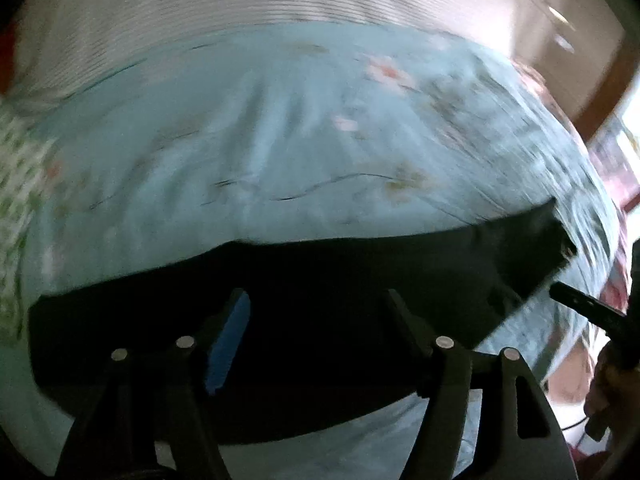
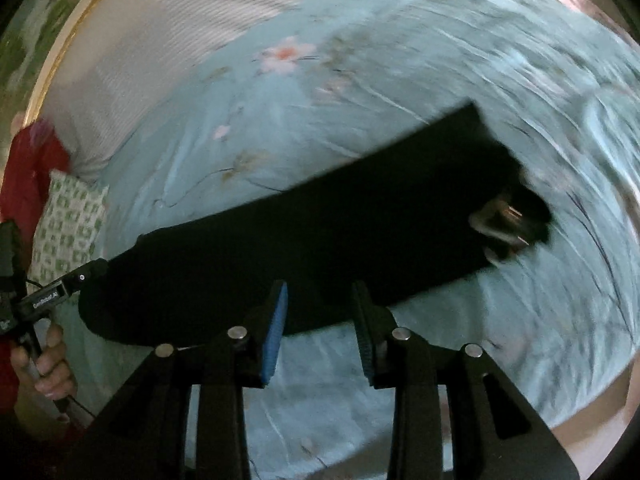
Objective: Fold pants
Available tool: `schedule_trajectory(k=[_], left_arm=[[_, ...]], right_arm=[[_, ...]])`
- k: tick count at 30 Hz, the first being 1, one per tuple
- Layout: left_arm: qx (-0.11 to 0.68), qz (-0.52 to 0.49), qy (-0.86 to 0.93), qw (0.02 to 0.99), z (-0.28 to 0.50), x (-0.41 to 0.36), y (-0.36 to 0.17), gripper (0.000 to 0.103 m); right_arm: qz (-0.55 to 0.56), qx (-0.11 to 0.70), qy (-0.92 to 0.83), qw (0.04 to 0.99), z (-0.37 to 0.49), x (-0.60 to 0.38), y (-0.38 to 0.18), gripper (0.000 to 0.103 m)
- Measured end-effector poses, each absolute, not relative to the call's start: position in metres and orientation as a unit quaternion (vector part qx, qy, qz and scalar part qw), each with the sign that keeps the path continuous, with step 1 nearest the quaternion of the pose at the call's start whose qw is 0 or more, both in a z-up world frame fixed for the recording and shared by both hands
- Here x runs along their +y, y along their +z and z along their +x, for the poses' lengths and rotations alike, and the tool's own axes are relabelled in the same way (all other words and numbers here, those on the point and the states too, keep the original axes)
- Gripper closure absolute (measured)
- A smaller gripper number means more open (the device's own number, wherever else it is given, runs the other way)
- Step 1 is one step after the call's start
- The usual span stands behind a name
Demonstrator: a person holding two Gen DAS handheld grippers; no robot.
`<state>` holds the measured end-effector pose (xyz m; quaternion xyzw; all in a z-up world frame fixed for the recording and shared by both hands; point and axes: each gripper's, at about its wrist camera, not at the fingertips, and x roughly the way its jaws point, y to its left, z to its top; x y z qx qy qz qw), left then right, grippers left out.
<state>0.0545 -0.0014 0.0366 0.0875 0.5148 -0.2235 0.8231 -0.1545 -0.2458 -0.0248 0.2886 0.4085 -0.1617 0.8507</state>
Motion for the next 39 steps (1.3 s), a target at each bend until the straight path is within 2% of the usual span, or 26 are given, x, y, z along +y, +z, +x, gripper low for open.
schedule_trajectory(k=[4, 7, 15, 19, 28, 33, 36, 39], left_arm=[[0.529, 0.129, -0.271, 0.793, 0.06, -0.054, 0.031, 0.032], [0.525, 0.154, -0.292, 0.785, 0.059, -0.083, 0.034, 0.031], [0.529, 0.208, -0.352, 0.743, 0.069, -0.162, 0.027, 0.03], [0.54, 0.225, -0.384, 0.715, 0.07, -0.194, 0.015, 0.03], [0.547, 0.261, -0.417, 0.677, 0.075, -0.251, -0.002, 0.03], [0.552, 0.283, -0.433, 0.654, 0.076, -0.285, -0.017, 0.03], [0.552, 0.292, -0.444, 0.642, 0.074, -0.303, -0.023, 0.03], [0.559, 0.289, -0.459, 0.627, 0.073, -0.322, -0.029, 0.03]], right_arm=[[0.317, 0.395, -0.178, 0.844, -0.171, -0.262, -0.029, 0.056], [0.334, 0.384, -0.191, 0.839, -0.179, -0.274, -0.032, 0.054], [0.393, 0.35, -0.218, 0.822, -0.191, -0.304, -0.039, 0.052], [0.409, 0.344, -0.226, 0.814, -0.19, -0.311, -0.043, 0.047], [0.446, 0.302, -0.281, 0.795, -0.208, -0.319, -0.039, 0.047], [0.454, 0.298, -0.255, 0.8, -0.204, -0.327, -0.049, 0.047], [0.463, 0.301, -0.239, 0.799, -0.203, -0.337, -0.056, 0.09], [0.498, 0.278, -0.221, 0.791, -0.217, -0.351, -0.062, 0.091]])
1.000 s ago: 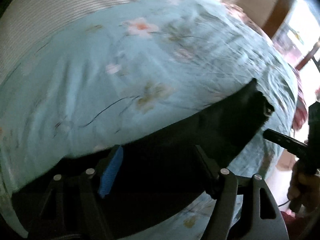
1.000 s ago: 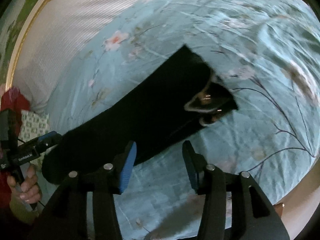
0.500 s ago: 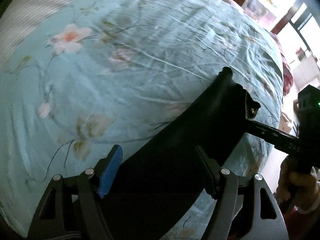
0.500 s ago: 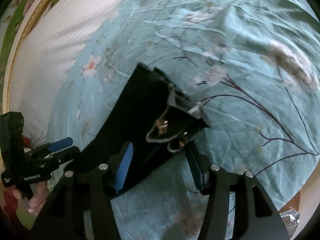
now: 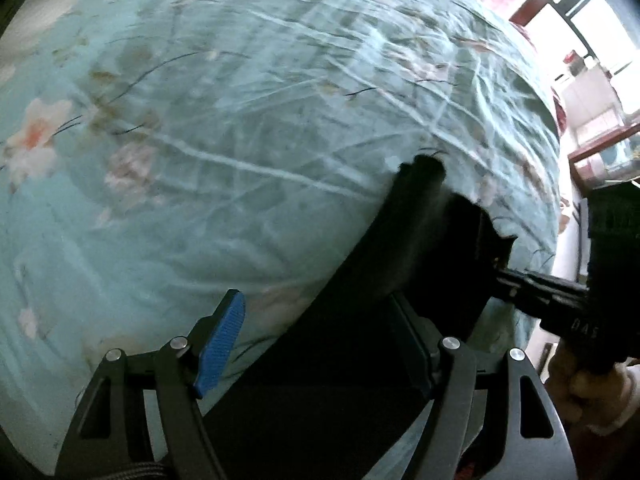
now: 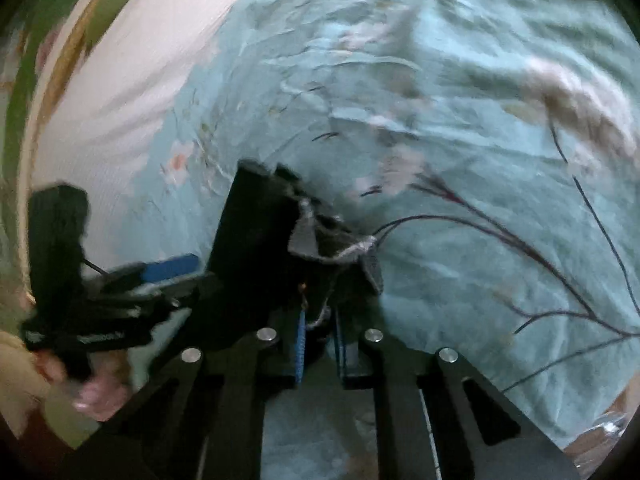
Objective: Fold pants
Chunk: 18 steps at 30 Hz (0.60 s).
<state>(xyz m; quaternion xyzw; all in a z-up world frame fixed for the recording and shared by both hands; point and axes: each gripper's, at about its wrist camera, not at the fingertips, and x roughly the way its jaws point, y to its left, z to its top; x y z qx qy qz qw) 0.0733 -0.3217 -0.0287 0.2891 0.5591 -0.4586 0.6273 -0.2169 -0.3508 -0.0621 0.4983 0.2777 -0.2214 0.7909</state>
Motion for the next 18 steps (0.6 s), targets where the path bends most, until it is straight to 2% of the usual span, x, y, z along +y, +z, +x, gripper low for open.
schedule_trajectory(k=[1, 4, 7, 9, 10, 11, 18], left_arm=[[0.563, 0.287, -0.462, 0.622, 0.073, -0.328, -0.031, 0.03], [0.583, 0.278, -0.476, 0.596, 0.073, -0.347, -0.042, 0.042], [0.582, 0.279, -0.491, 0.585, 0.069, -0.362, -0.049, 0.043], [0.574, 0.274, -0.506, 0.582, 0.066, -0.367, -0.047, 0.059], [0.576, 0.26, -0.518, 0.577, 0.066, -0.367, -0.044, 0.08], [0.578, 0.25, -0.523, 0.574, 0.066, -0.367, -0.042, 0.091], [0.55, 0.222, -0.529, 0.607, 0.059, -0.344, -0.018, 0.094]], right_arm=[[0.497, 0.275, -0.218, 0.793, -0.22, -0.352, -0.062, 0.091], [0.491, 0.274, -0.213, 0.799, -0.222, -0.35, -0.061, 0.091], [0.489, 0.274, -0.206, 0.802, -0.228, -0.351, -0.062, 0.091], [0.479, 0.276, -0.204, 0.808, -0.226, -0.349, -0.062, 0.091], [0.476, 0.277, -0.202, 0.81, -0.225, -0.347, -0.061, 0.091], [0.474, 0.277, -0.2, 0.812, -0.226, -0.347, -0.06, 0.091], [0.455, 0.268, -0.158, 0.834, -0.214, -0.336, -0.04, 0.091]])
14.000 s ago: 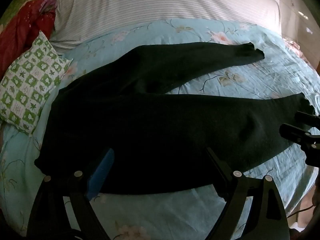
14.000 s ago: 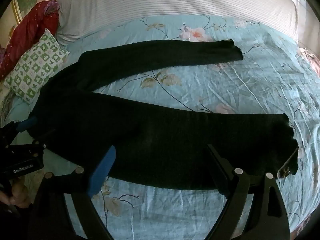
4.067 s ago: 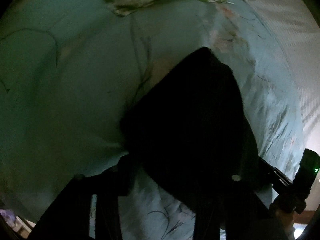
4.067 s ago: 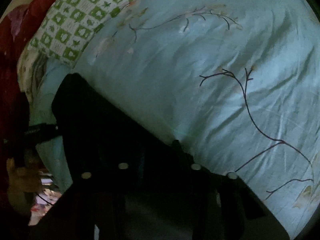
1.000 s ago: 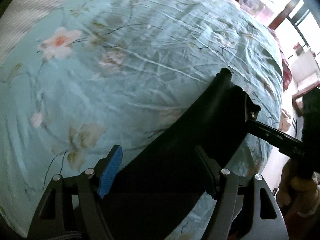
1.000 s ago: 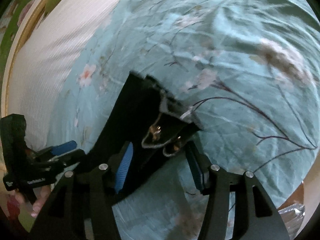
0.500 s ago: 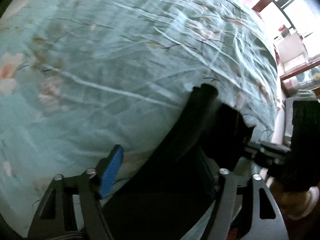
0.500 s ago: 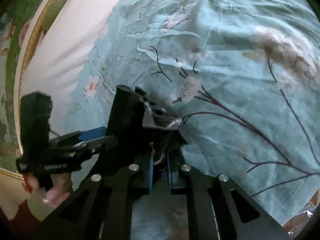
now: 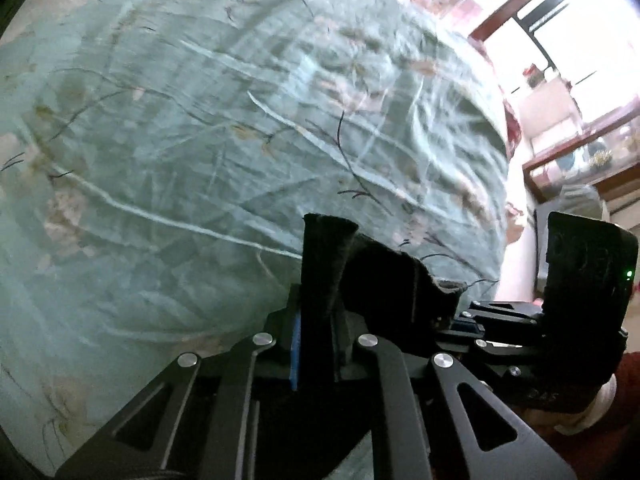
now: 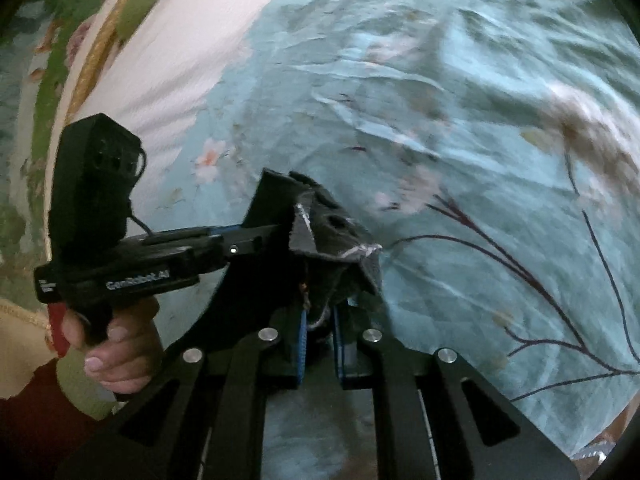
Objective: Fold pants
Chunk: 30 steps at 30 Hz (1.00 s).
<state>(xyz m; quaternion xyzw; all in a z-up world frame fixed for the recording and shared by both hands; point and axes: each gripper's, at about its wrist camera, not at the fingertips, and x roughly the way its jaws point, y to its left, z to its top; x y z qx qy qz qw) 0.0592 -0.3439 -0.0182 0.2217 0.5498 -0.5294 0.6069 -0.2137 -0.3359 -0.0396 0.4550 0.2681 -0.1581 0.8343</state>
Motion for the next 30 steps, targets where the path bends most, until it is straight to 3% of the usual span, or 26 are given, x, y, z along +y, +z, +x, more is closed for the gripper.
schedule_trajectory(k=[16, 30], left_arm=[[0.505, 0.109, -0.513, 0.685, 0.07, -0.19, 0.061, 0.094], [0.541, 0.053, -0.419, 0.727, 0.085, -0.082, 0.015, 0.095]], right_arm=[[0.37, 0.275, 0.045, 0.886, -0.149, -0.249, 0.025, 0.091], [0.316, 0.354, 0.1, 0.875, -0.087, -0.182, -0.014, 0.091]])
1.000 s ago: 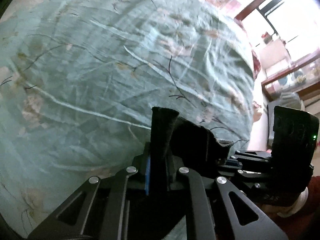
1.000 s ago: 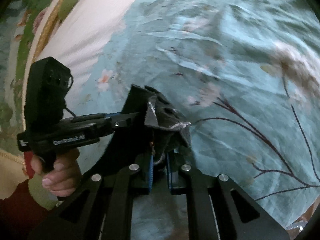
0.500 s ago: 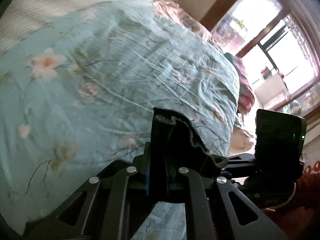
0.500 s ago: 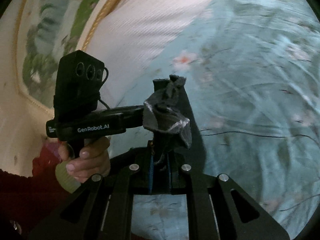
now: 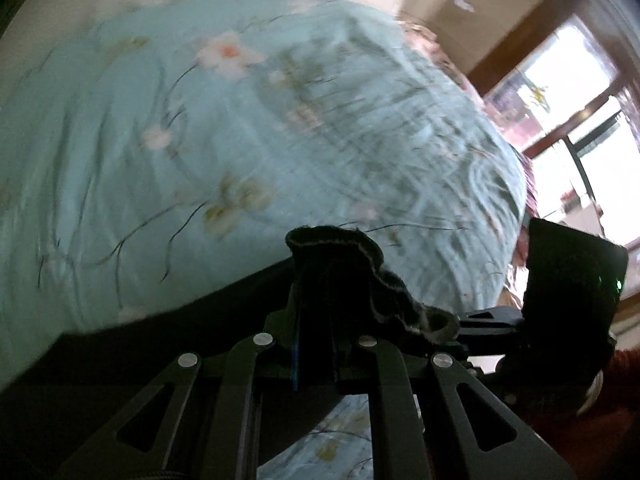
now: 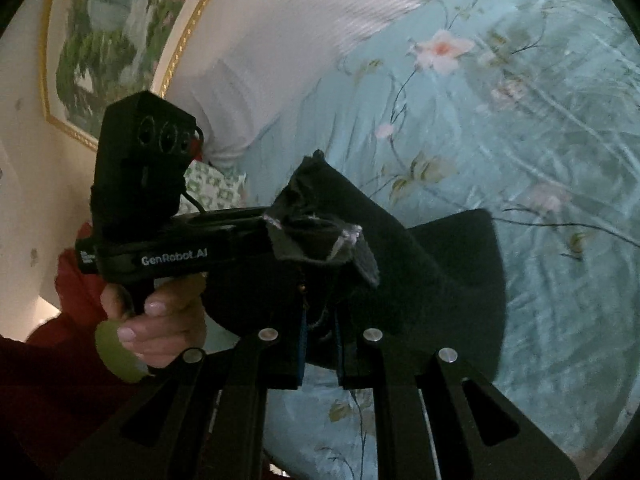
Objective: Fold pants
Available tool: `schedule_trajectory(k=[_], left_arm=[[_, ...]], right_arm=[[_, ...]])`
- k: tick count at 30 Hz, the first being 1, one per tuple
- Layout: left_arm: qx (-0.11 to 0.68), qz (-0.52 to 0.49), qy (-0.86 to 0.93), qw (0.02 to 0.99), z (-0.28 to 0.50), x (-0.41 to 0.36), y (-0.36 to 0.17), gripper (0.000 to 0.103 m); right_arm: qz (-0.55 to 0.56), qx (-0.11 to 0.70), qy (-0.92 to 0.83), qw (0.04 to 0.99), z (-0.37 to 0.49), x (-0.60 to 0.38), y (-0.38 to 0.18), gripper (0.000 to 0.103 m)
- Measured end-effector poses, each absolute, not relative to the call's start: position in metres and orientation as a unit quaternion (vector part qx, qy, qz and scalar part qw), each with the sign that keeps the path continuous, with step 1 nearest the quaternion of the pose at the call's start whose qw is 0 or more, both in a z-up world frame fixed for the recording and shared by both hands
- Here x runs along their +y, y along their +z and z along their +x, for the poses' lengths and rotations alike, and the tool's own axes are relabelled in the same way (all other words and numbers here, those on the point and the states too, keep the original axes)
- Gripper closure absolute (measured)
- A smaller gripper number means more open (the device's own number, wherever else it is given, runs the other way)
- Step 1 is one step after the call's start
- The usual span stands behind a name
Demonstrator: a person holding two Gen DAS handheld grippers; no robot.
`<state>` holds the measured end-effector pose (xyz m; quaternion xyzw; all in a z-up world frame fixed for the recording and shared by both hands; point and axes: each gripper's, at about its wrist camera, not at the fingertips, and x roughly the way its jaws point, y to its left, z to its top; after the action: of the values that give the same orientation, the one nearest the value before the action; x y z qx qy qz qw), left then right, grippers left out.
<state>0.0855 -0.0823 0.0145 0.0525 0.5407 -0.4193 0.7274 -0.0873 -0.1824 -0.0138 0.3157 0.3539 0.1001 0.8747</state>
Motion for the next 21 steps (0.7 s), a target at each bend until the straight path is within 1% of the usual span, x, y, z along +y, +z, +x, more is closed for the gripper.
schedule_trajectory(k=[8, 10, 14, 17, 18, 19, 21], left_arm=[[0.574, 0.03, -0.366, 0.731, 0.094, -0.051, -0.025, 0.095], [0.584, 0.018, -0.352, 0.731, 0.096, -0.043, -0.034, 0.095], [0.592, 0.002, -0.333, 0.734, 0.096, -0.028, -0.041, 0.095], [0.596, -0.012, -0.32, 0.736, 0.095, -0.017, -0.043, 0.095], [0.598, -0.015, -0.315, 0.737, 0.095, -0.013, -0.044, 0.095], [0.599, -0.018, -0.308, 0.738, 0.094, -0.009, -0.044, 0.094], [0.602, -0.029, -0.299, 0.74, 0.094, -0.001, -0.044, 0.093]], right_arm=[[0.281, 0.407, 0.102, 0.863, -0.06, -0.164, -0.041, 0.09], [0.276, 0.42, 0.103, 0.858, -0.054, -0.161, -0.047, 0.088], [0.266, 0.444, 0.104, 0.849, -0.045, -0.157, -0.055, 0.086], [0.268, 0.458, 0.107, 0.841, -0.041, -0.156, -0.058, 0.08], [0.27, 0.462, 0.11, 0.837, -0.039, -0.155, -0.06, 0.075], [0.269, 0.466, 0.113, 0.836, -0.037, -0.153, -0.06, 0.073], [0.26, 0.47, 0.116, 0.835, -0.036, -0.149, -0.06, 0.072]])
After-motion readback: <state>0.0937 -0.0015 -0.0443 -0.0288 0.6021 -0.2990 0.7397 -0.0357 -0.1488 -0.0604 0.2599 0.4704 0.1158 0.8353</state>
